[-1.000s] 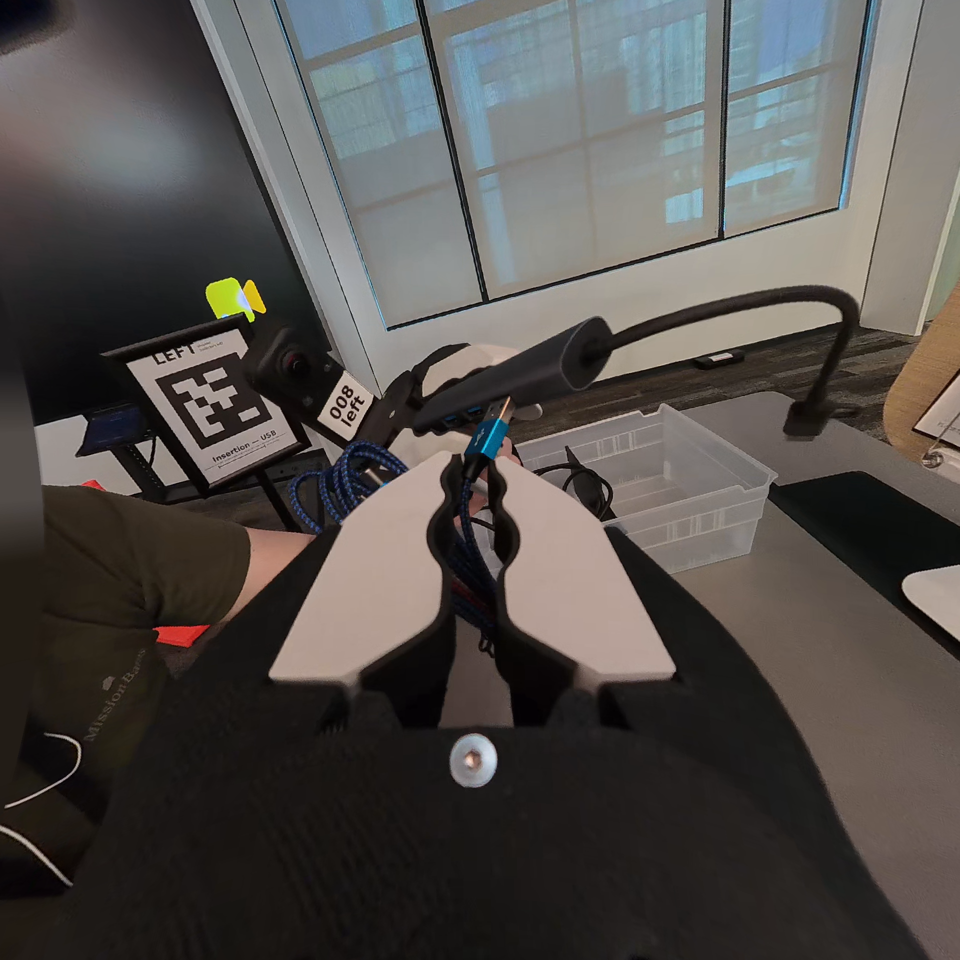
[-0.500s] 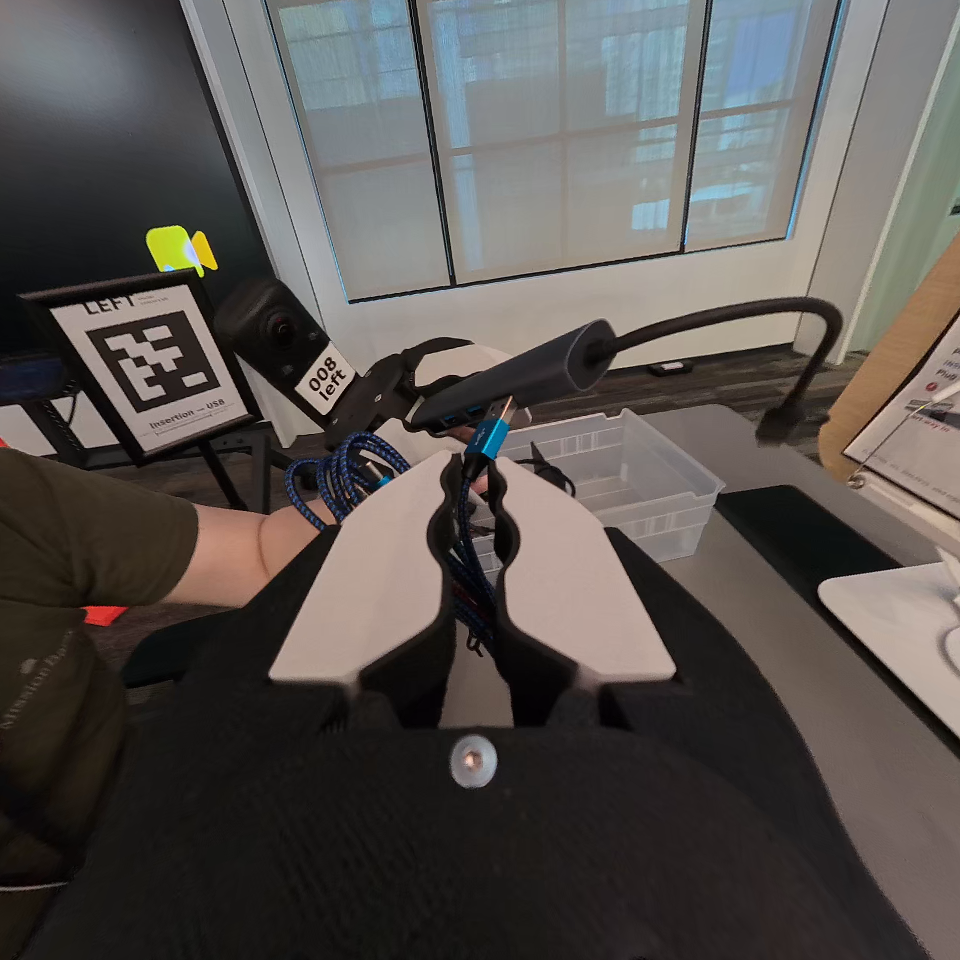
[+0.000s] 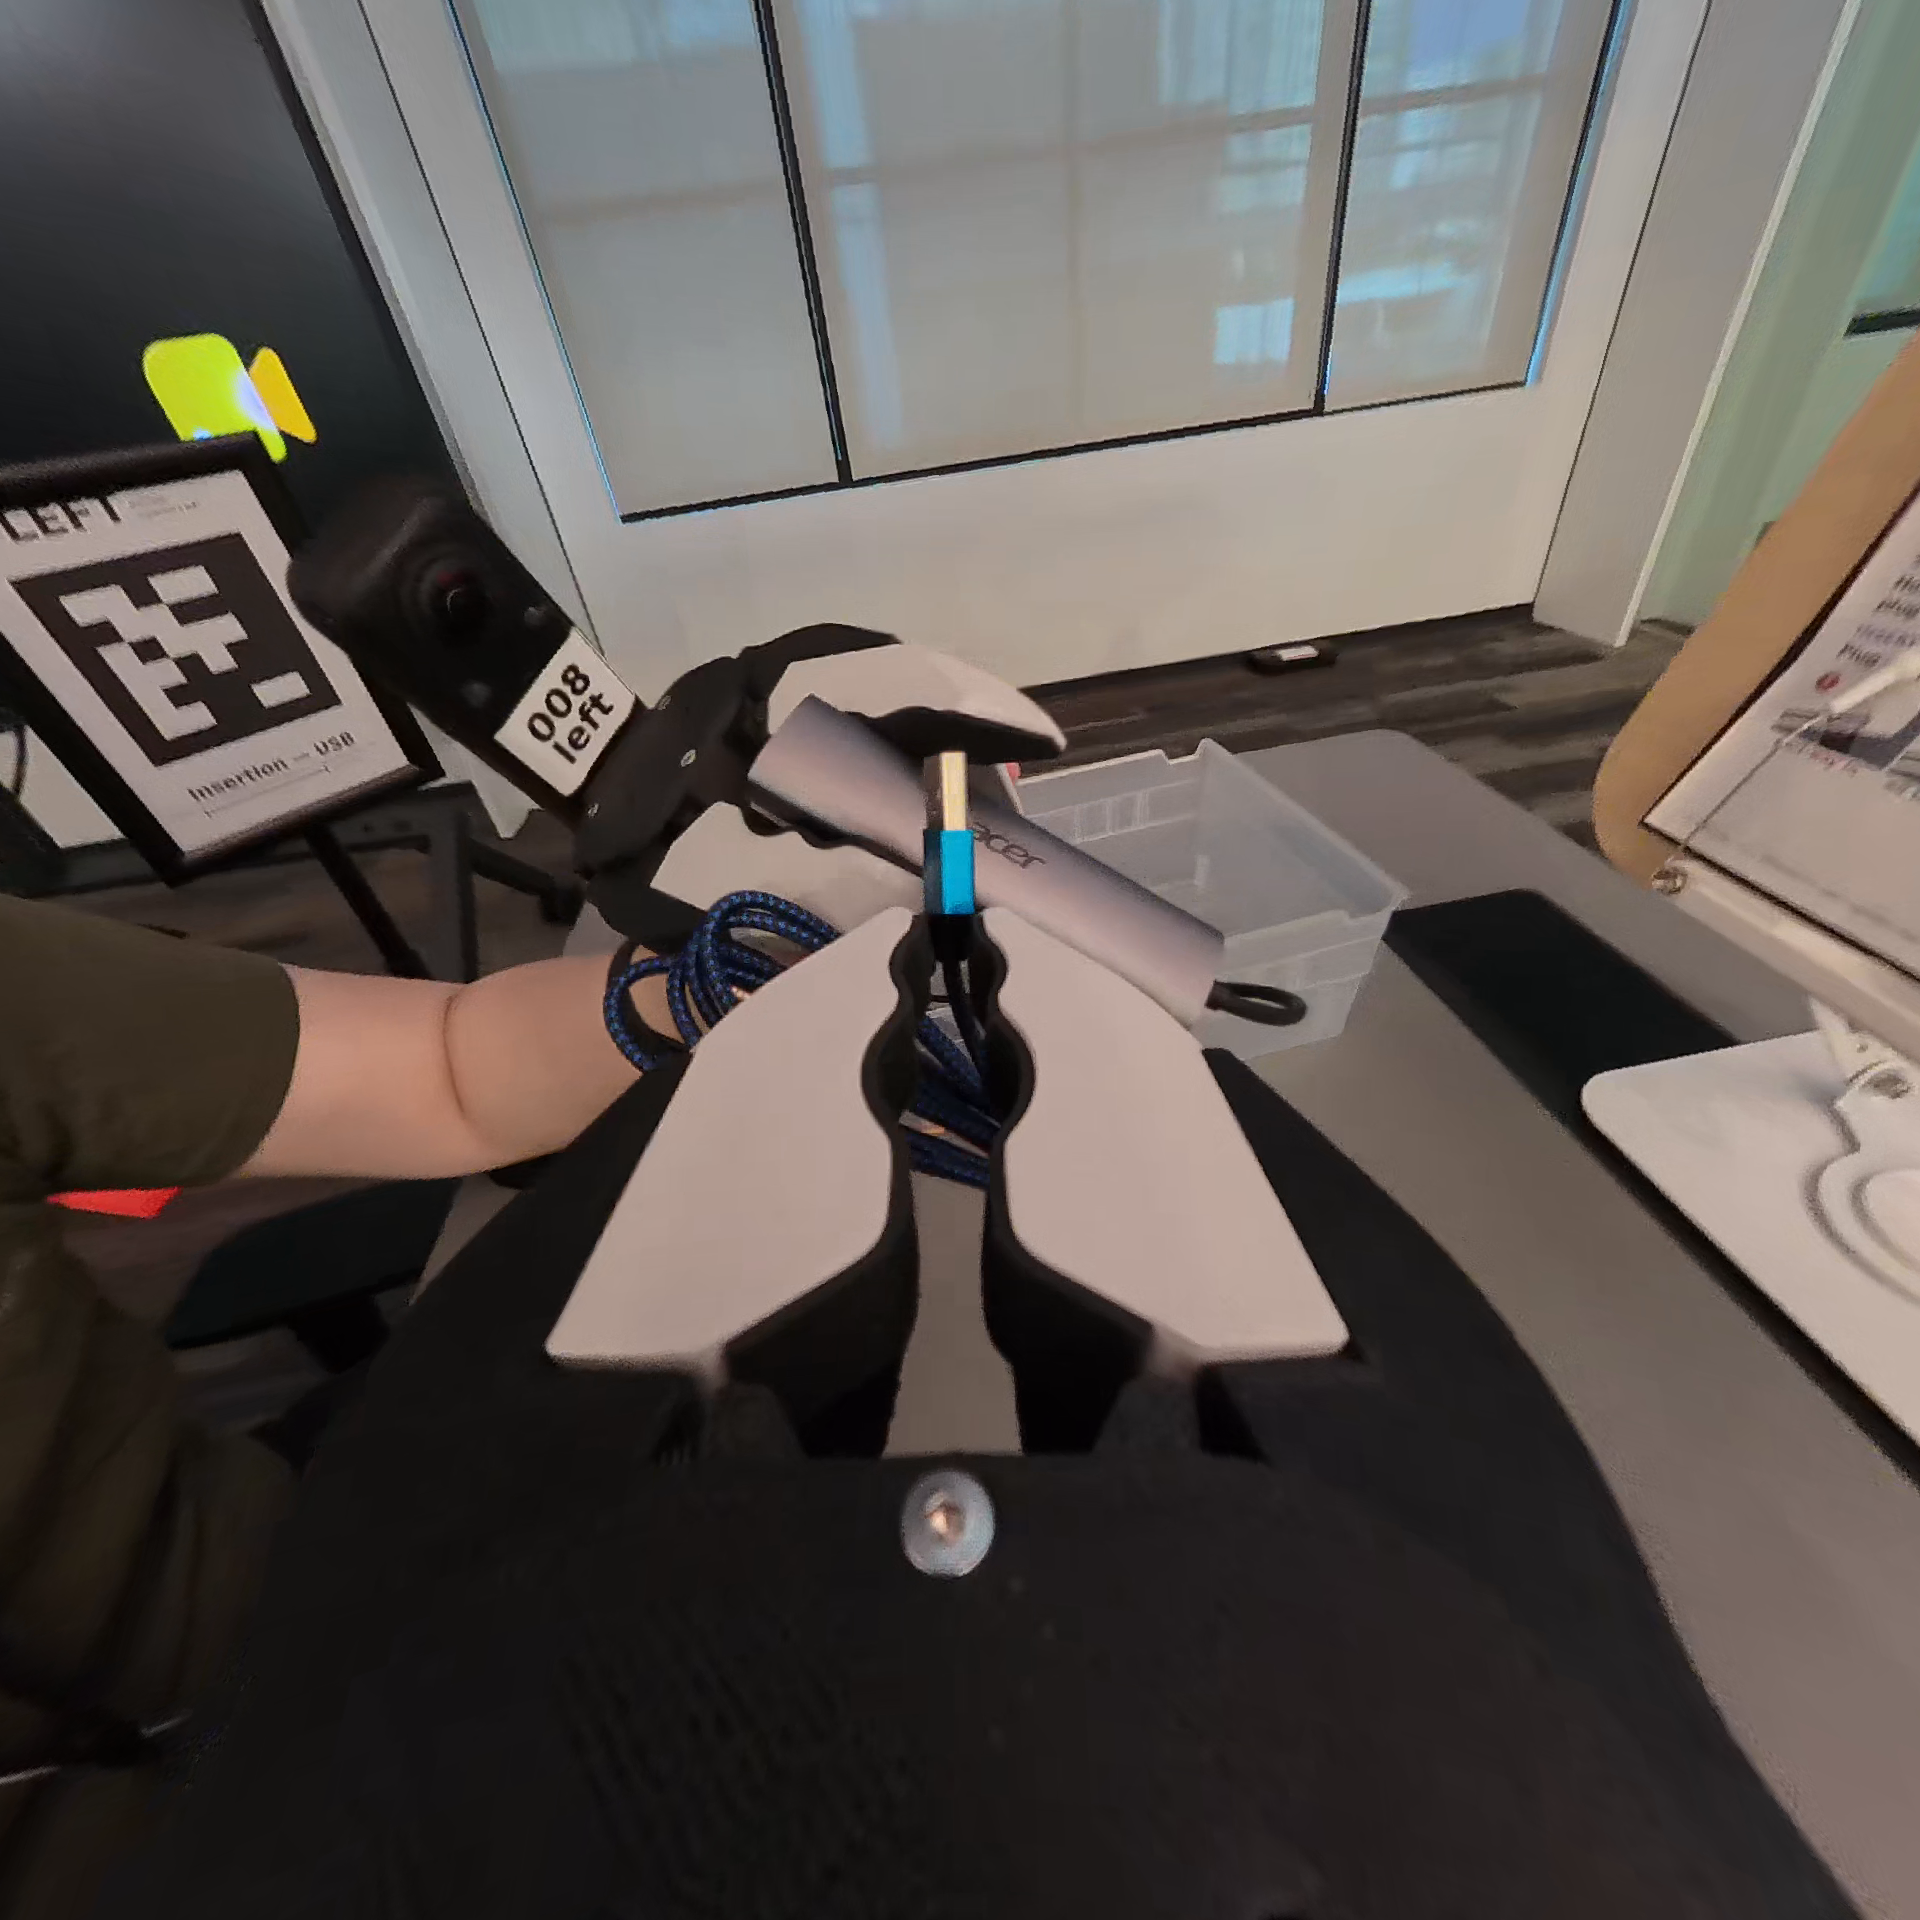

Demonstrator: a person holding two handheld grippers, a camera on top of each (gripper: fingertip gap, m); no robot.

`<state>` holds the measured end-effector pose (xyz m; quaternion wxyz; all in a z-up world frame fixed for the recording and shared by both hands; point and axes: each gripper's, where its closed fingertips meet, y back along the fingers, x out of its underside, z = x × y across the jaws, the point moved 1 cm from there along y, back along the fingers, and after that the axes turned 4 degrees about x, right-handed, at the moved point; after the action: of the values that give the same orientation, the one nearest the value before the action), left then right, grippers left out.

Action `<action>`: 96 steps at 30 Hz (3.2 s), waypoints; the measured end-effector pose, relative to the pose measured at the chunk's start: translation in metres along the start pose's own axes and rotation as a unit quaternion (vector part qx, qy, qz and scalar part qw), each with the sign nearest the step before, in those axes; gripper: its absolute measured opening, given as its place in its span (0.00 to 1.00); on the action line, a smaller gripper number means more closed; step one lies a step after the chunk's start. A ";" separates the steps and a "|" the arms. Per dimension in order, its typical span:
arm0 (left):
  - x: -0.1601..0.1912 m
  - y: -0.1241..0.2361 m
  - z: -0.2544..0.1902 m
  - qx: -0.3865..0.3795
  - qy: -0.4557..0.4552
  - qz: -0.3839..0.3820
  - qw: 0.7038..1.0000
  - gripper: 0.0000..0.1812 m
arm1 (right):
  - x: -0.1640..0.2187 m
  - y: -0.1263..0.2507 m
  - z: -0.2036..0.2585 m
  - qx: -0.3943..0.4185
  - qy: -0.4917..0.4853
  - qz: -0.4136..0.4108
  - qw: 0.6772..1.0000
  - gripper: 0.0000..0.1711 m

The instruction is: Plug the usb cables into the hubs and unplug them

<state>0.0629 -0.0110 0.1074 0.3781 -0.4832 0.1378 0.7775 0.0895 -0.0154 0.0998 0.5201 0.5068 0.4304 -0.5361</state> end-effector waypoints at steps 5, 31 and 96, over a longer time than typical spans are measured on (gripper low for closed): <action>0.005 0.000 0.005 0.005 0.008 0.013 1.000 0.20 | 0.008 -0.001 -0.006 -0.044 -0.089 0.006 0.995 0.04; -0.049 0.051 0.059 -0.019 0.104 -0.083 0.991 0.20 | 0.179 -0.070 -0.046 -0.005 -0.248 0.250 0.936 0.09; 0.018 0.025 -0.042 0.194 -0.208 0.078 0.956 0.10 | 0.020 0.016 0.013 0.060 0.479 -0.009 0.876 0.16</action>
<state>0.0672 -0.0442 0.0679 0.4231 -0.2159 0.2412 0.8463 0.1052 -0.0318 0.0821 0.2143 0.7281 0.5981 -0.2574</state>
